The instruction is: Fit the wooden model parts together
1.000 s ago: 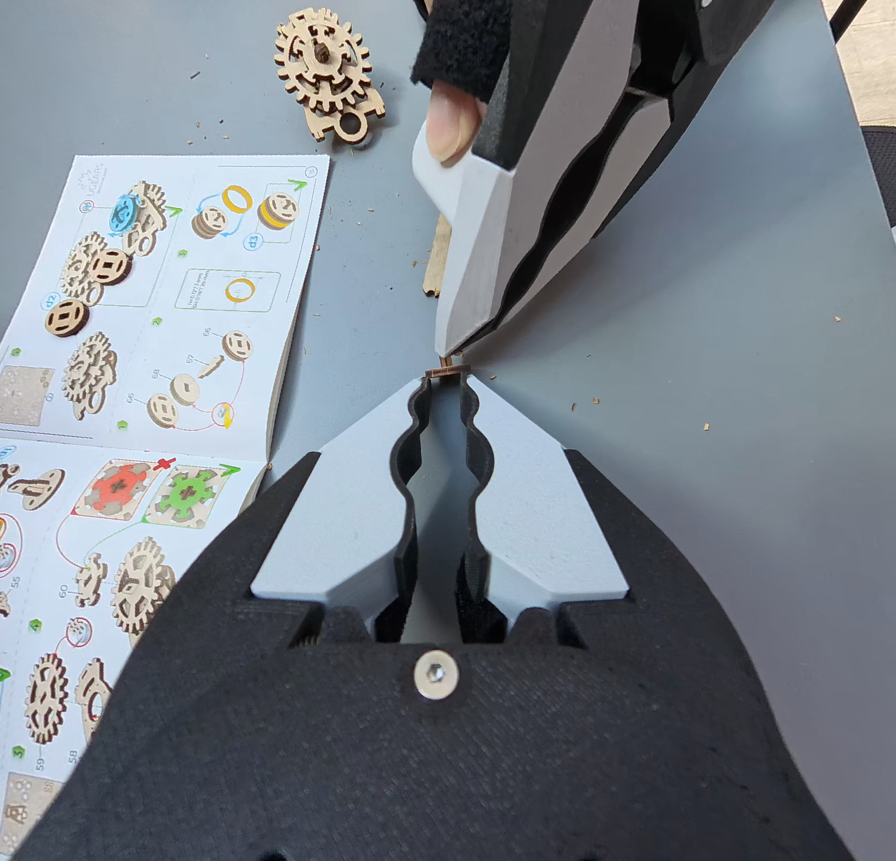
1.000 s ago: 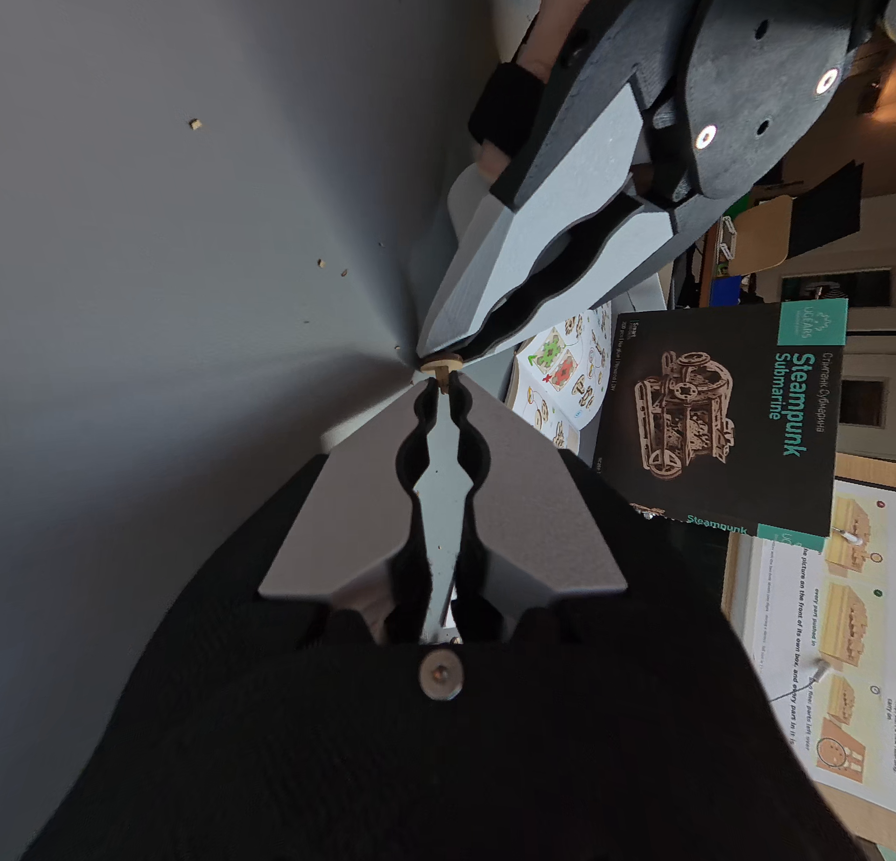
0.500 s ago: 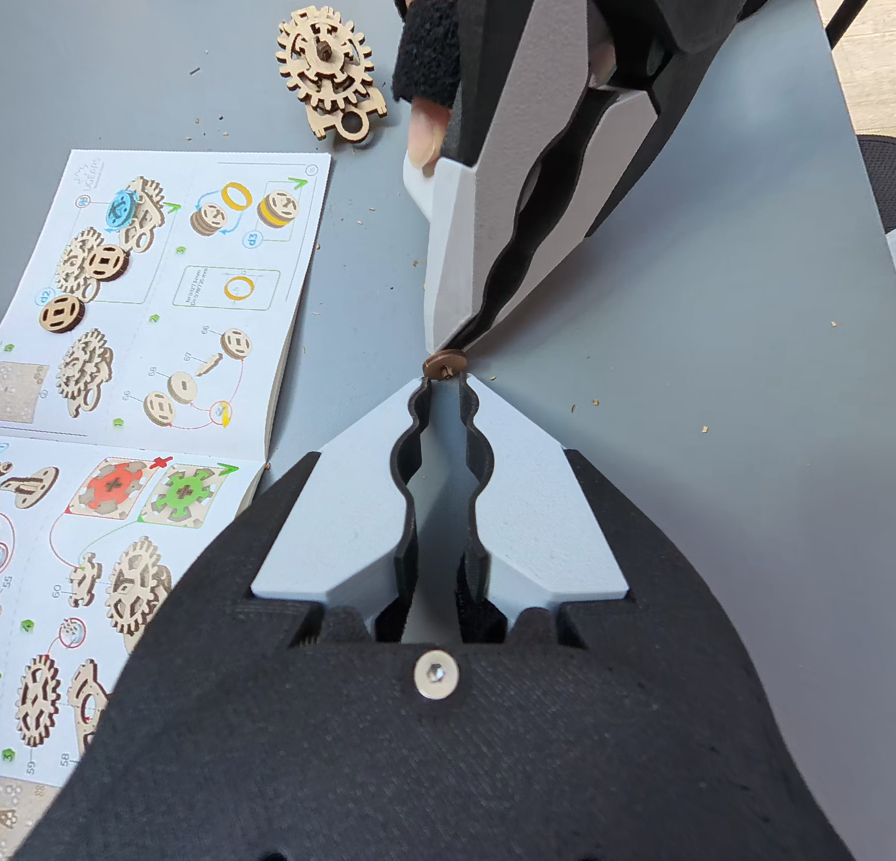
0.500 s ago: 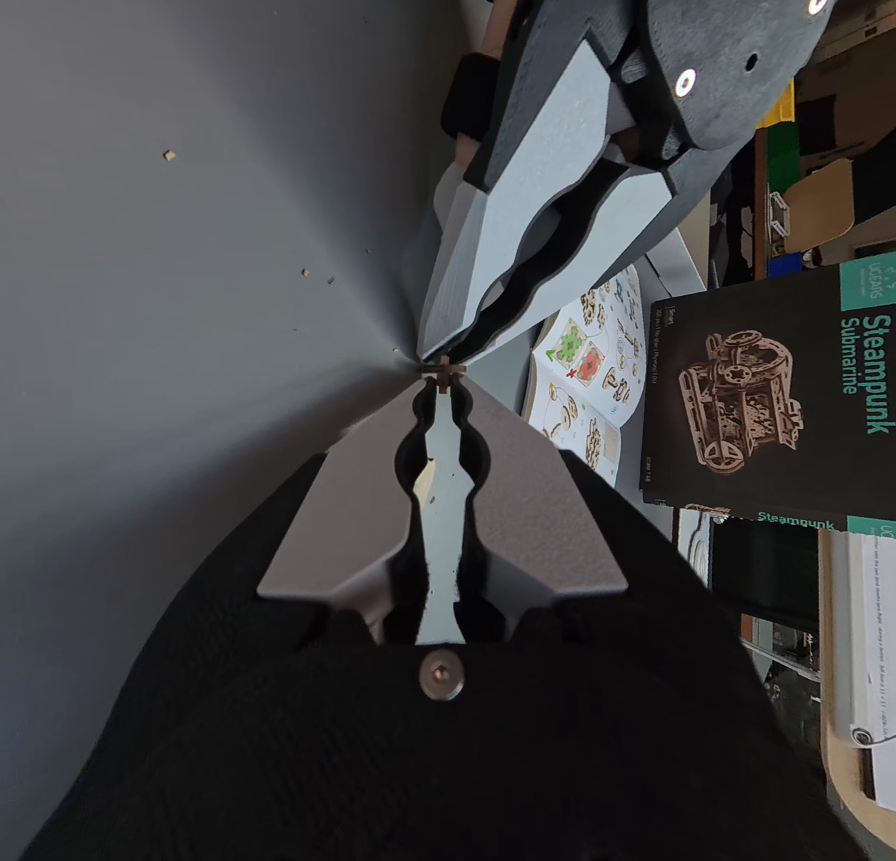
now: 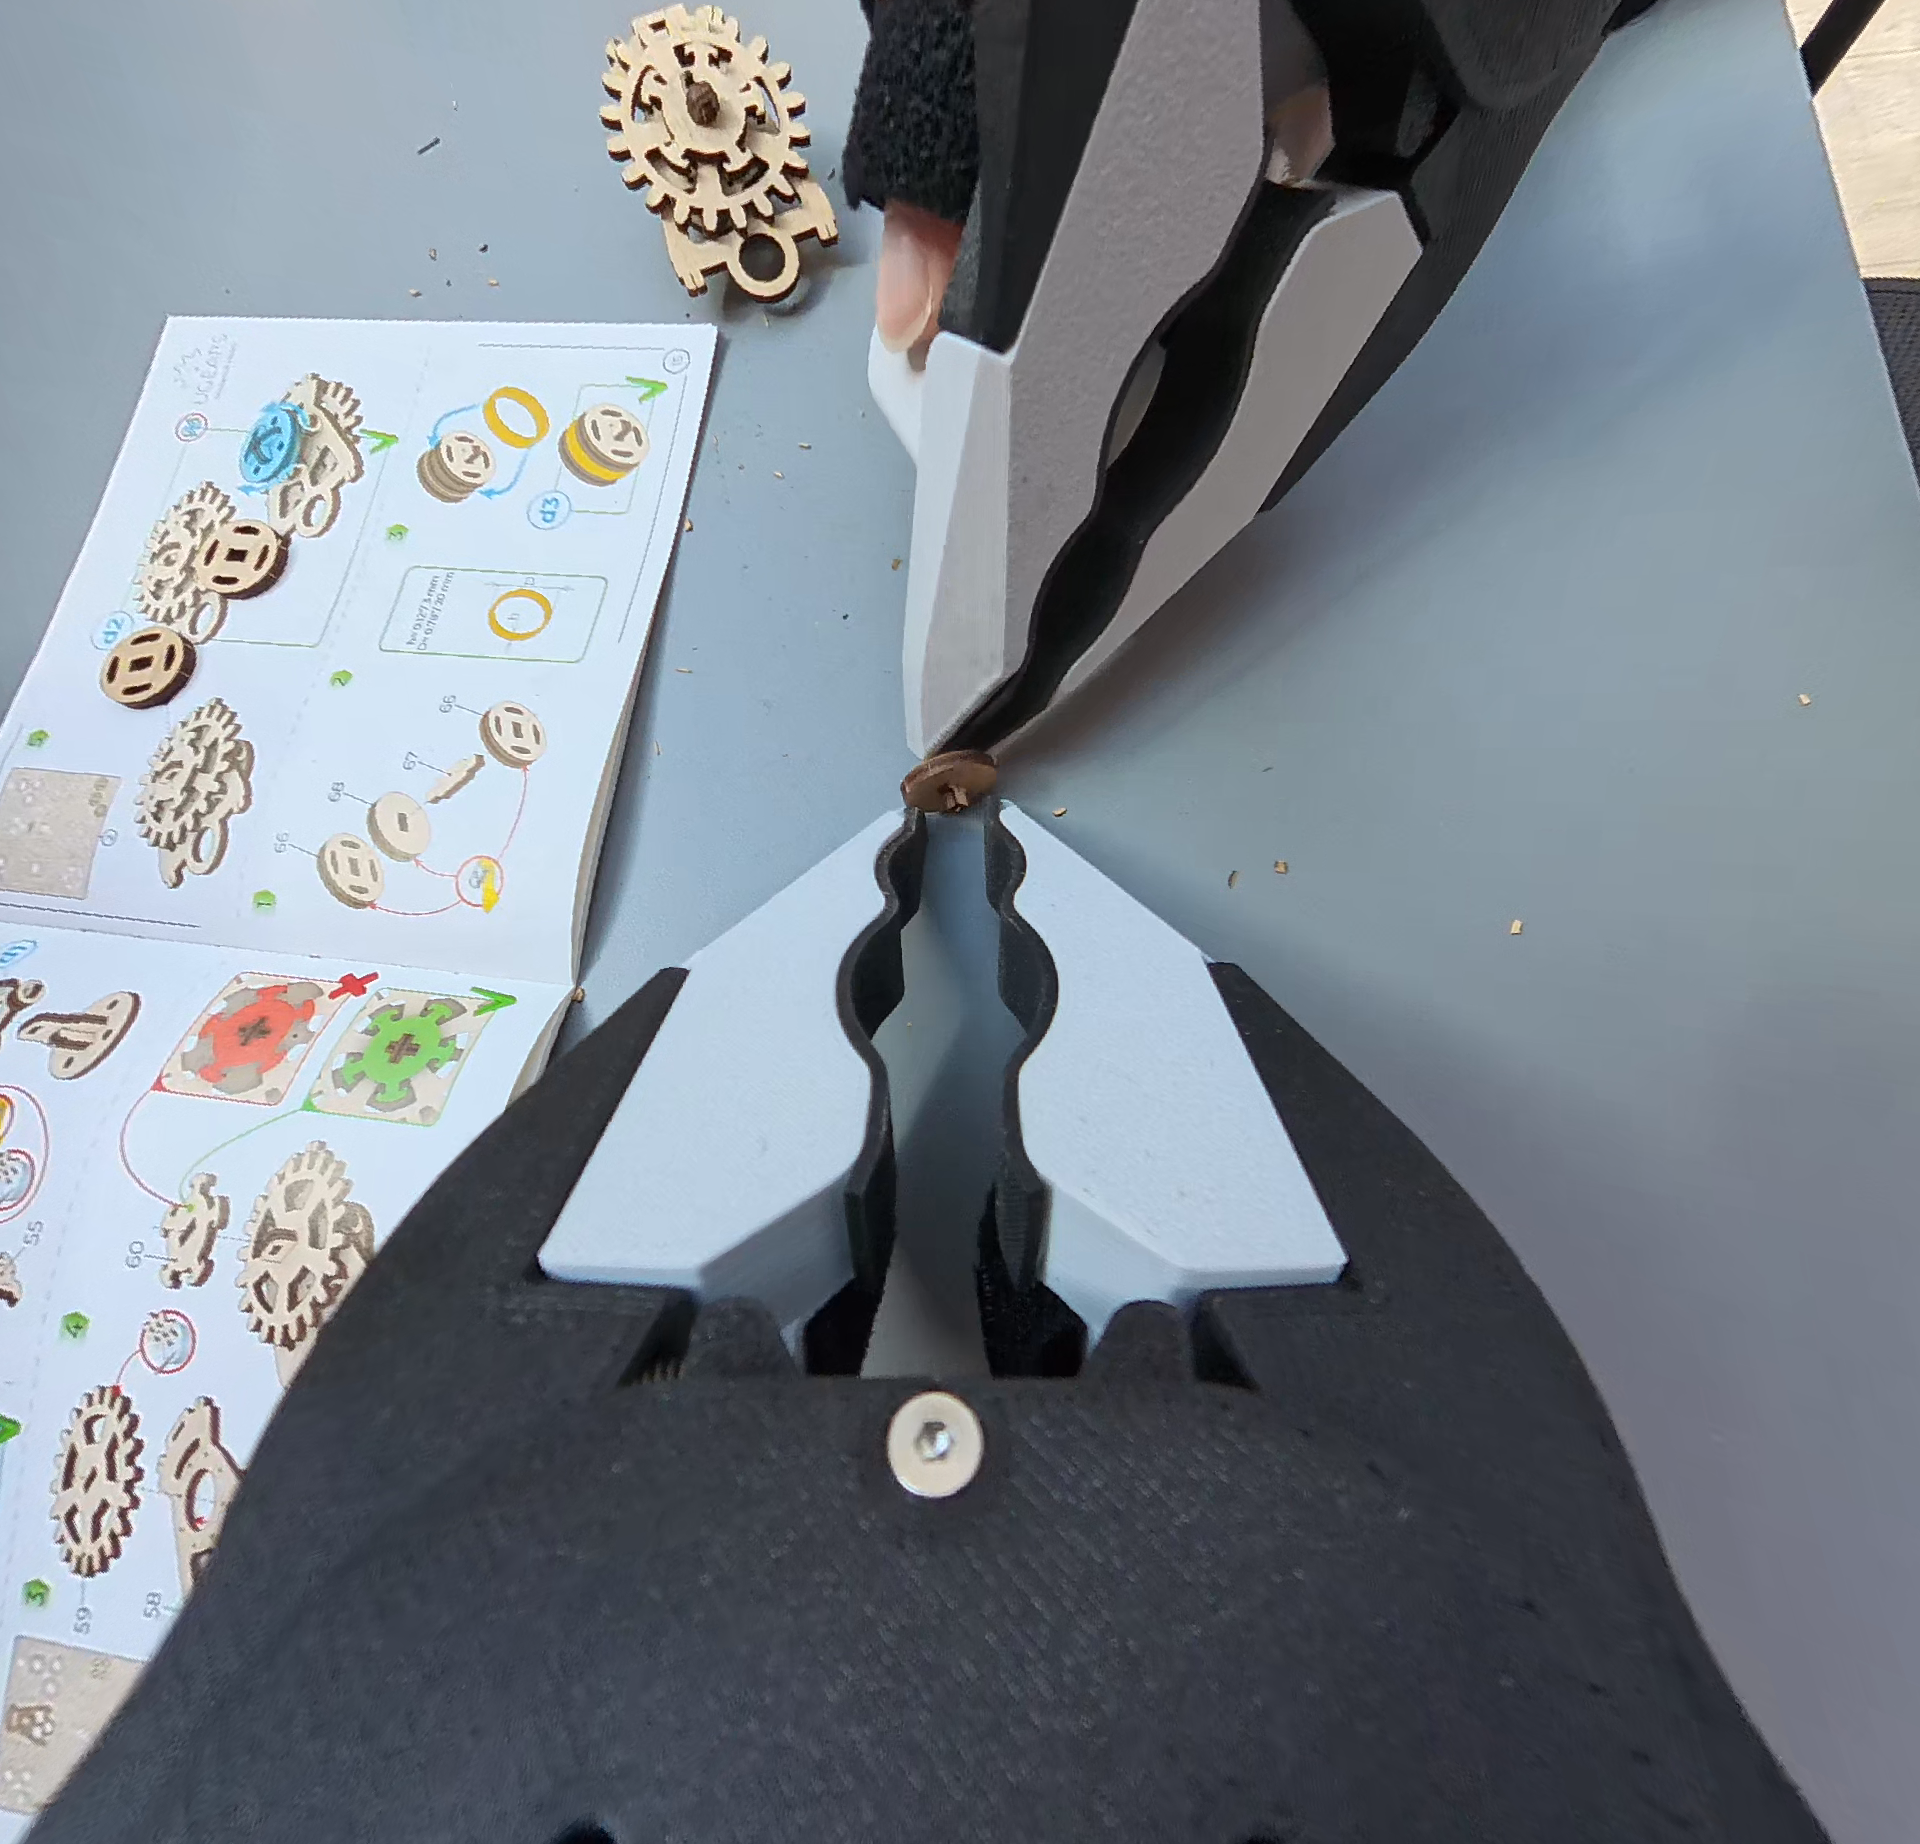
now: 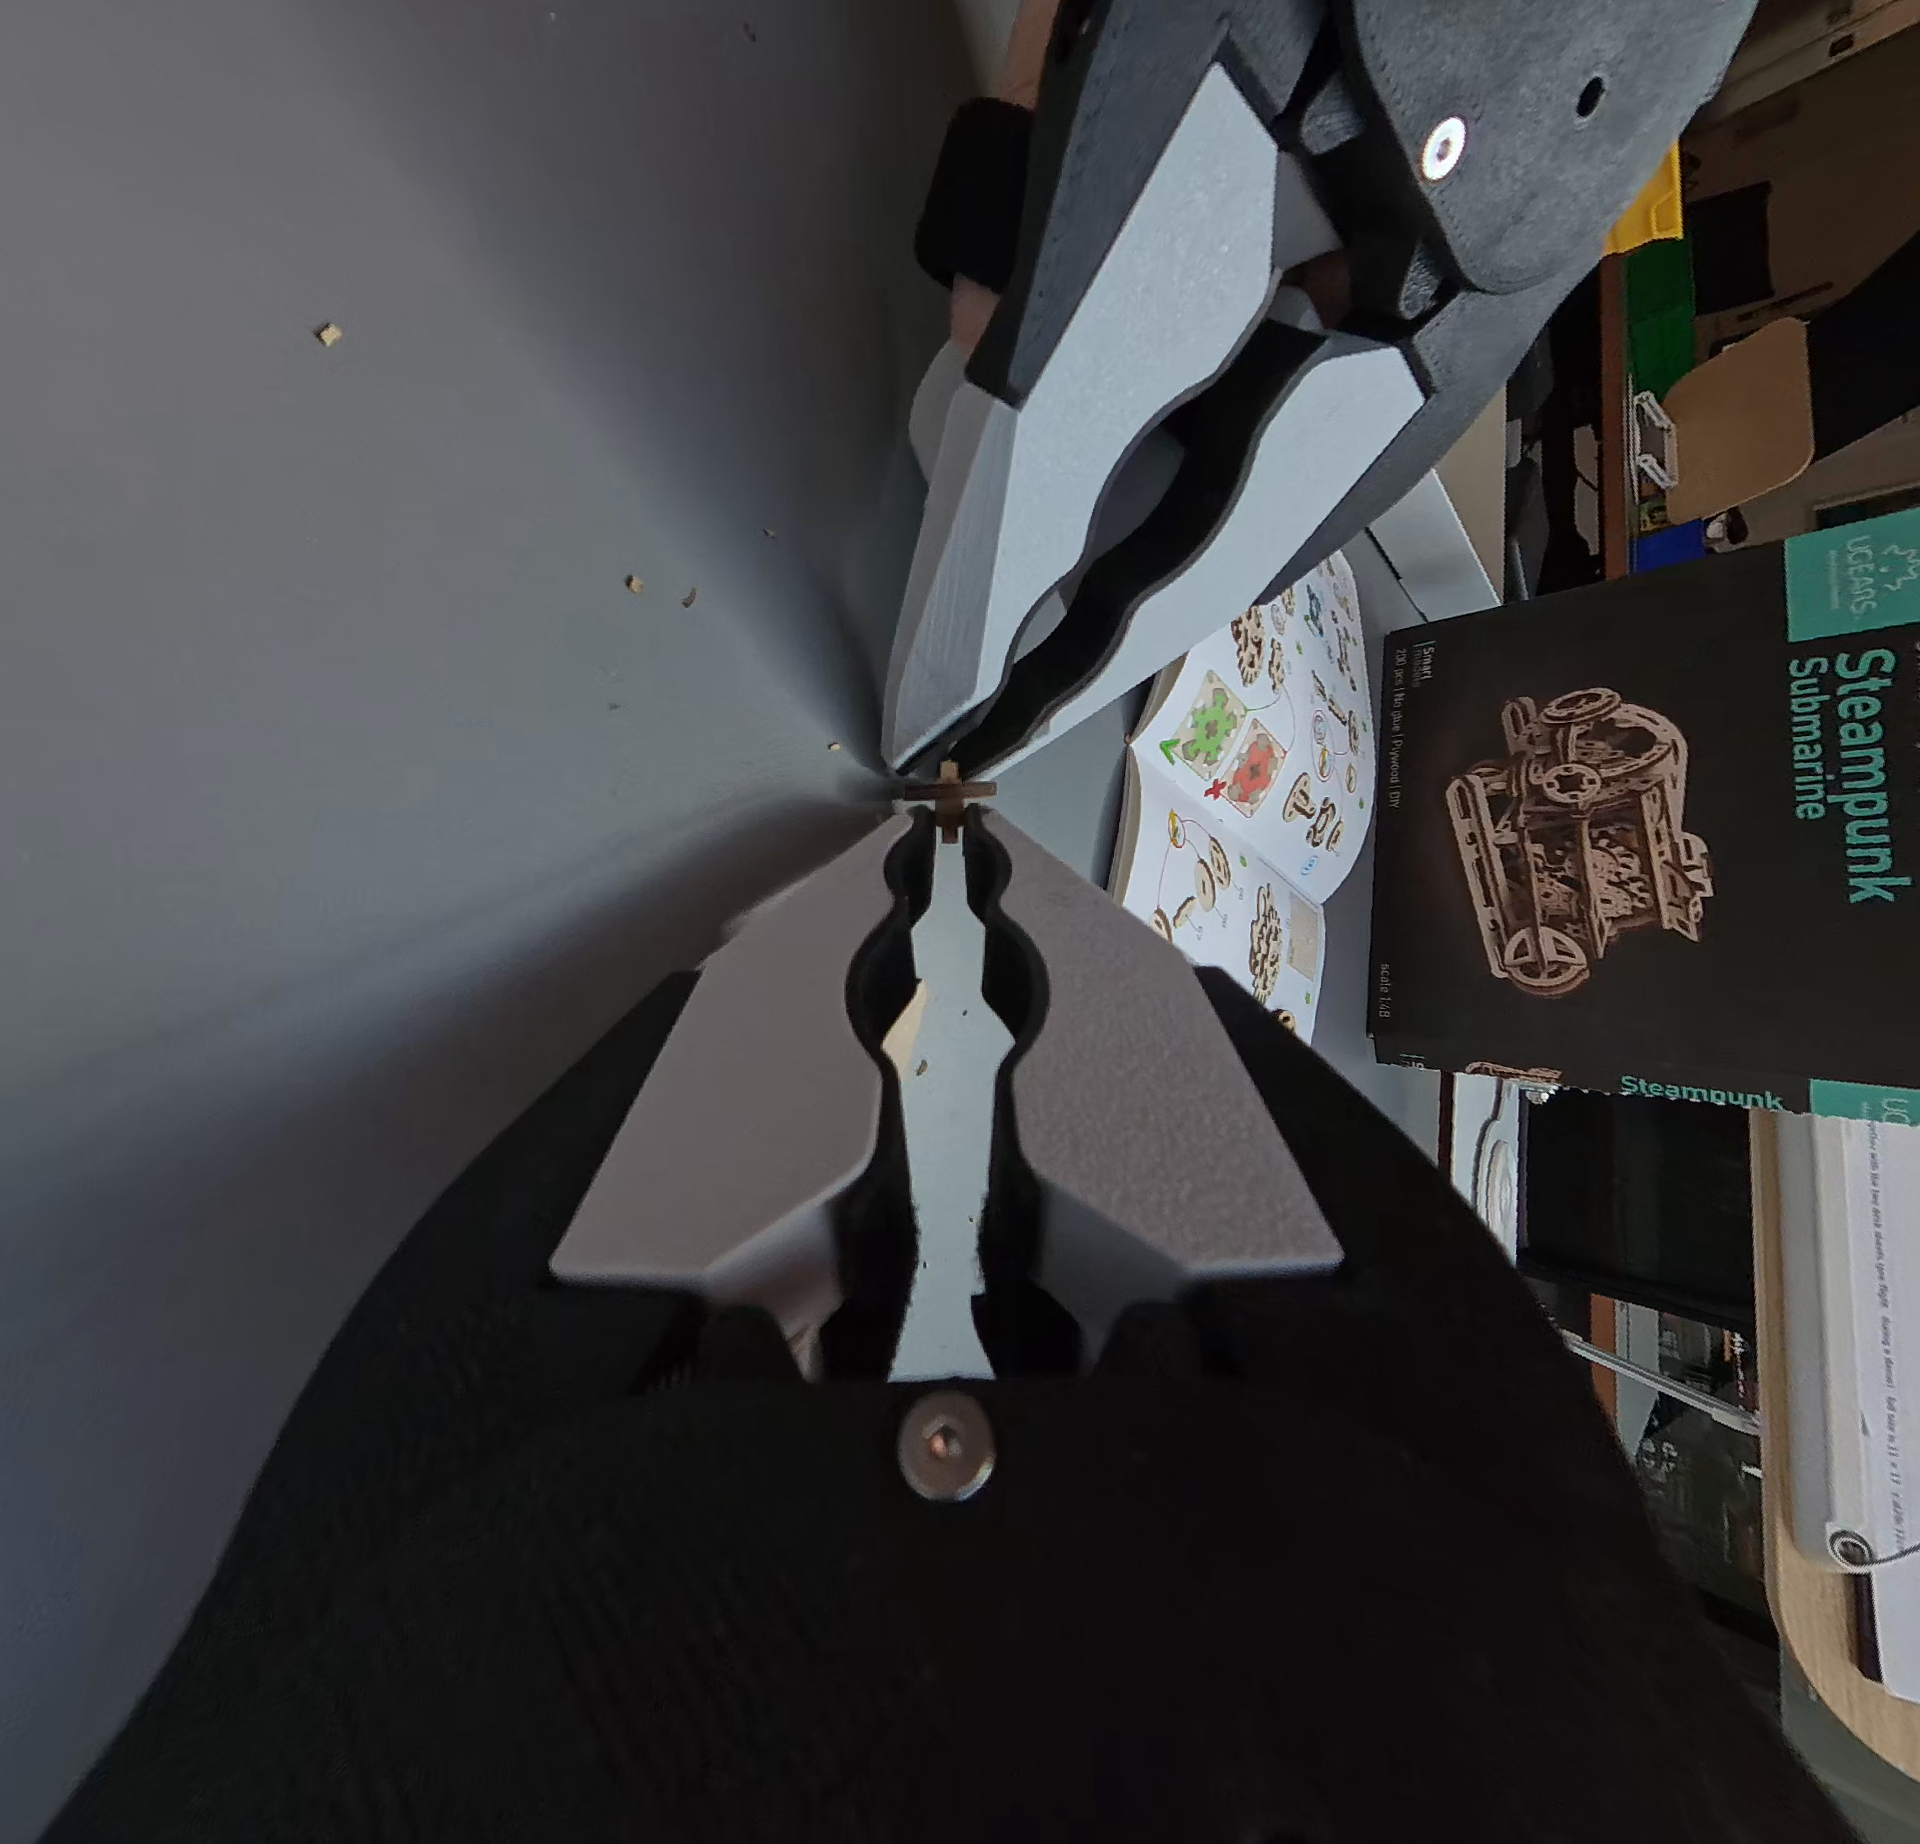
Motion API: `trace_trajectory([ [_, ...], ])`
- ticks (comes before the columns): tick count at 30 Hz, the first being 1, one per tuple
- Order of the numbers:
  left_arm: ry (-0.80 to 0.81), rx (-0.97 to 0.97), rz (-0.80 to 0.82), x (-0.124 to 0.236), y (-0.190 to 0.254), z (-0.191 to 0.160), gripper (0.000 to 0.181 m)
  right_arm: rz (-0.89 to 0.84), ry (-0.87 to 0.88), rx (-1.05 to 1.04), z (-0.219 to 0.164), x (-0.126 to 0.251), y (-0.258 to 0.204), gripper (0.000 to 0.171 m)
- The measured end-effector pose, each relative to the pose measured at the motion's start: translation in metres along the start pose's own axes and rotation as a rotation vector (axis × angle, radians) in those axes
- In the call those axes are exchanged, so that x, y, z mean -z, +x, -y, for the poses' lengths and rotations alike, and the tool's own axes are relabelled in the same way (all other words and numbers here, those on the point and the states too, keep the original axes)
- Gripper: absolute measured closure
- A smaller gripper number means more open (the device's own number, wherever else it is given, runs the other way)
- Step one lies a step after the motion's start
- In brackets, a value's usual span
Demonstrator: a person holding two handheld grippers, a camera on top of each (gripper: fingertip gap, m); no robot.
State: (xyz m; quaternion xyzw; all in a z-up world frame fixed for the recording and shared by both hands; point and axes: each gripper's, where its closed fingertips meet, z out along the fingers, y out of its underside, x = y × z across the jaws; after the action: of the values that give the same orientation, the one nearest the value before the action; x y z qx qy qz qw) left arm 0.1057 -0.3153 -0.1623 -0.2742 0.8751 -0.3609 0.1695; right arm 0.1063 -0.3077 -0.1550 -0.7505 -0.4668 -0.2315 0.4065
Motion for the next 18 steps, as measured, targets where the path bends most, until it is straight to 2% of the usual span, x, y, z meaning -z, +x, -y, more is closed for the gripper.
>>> trace_trajectory([
  [4,0.000,0.068,-0.009,0.0000,-0.0019,-0.0001,0.176,-0.009,-0.006,0.003,0.0009,0.0000,0.0010,0.167],
  [12,0.058,0.313,-0.178,0.0026,0.0029,0.0018,0.175,-0.014,-0.002,0.009,0.0030,0.0003,0.0009,0.167],
  [18,0.063,0.373,-0.237,0.0041,0.0058,0.0025,0.175,-0.031,0.004,0.027,0.0065,0.0012,0.0013,0.167],
])
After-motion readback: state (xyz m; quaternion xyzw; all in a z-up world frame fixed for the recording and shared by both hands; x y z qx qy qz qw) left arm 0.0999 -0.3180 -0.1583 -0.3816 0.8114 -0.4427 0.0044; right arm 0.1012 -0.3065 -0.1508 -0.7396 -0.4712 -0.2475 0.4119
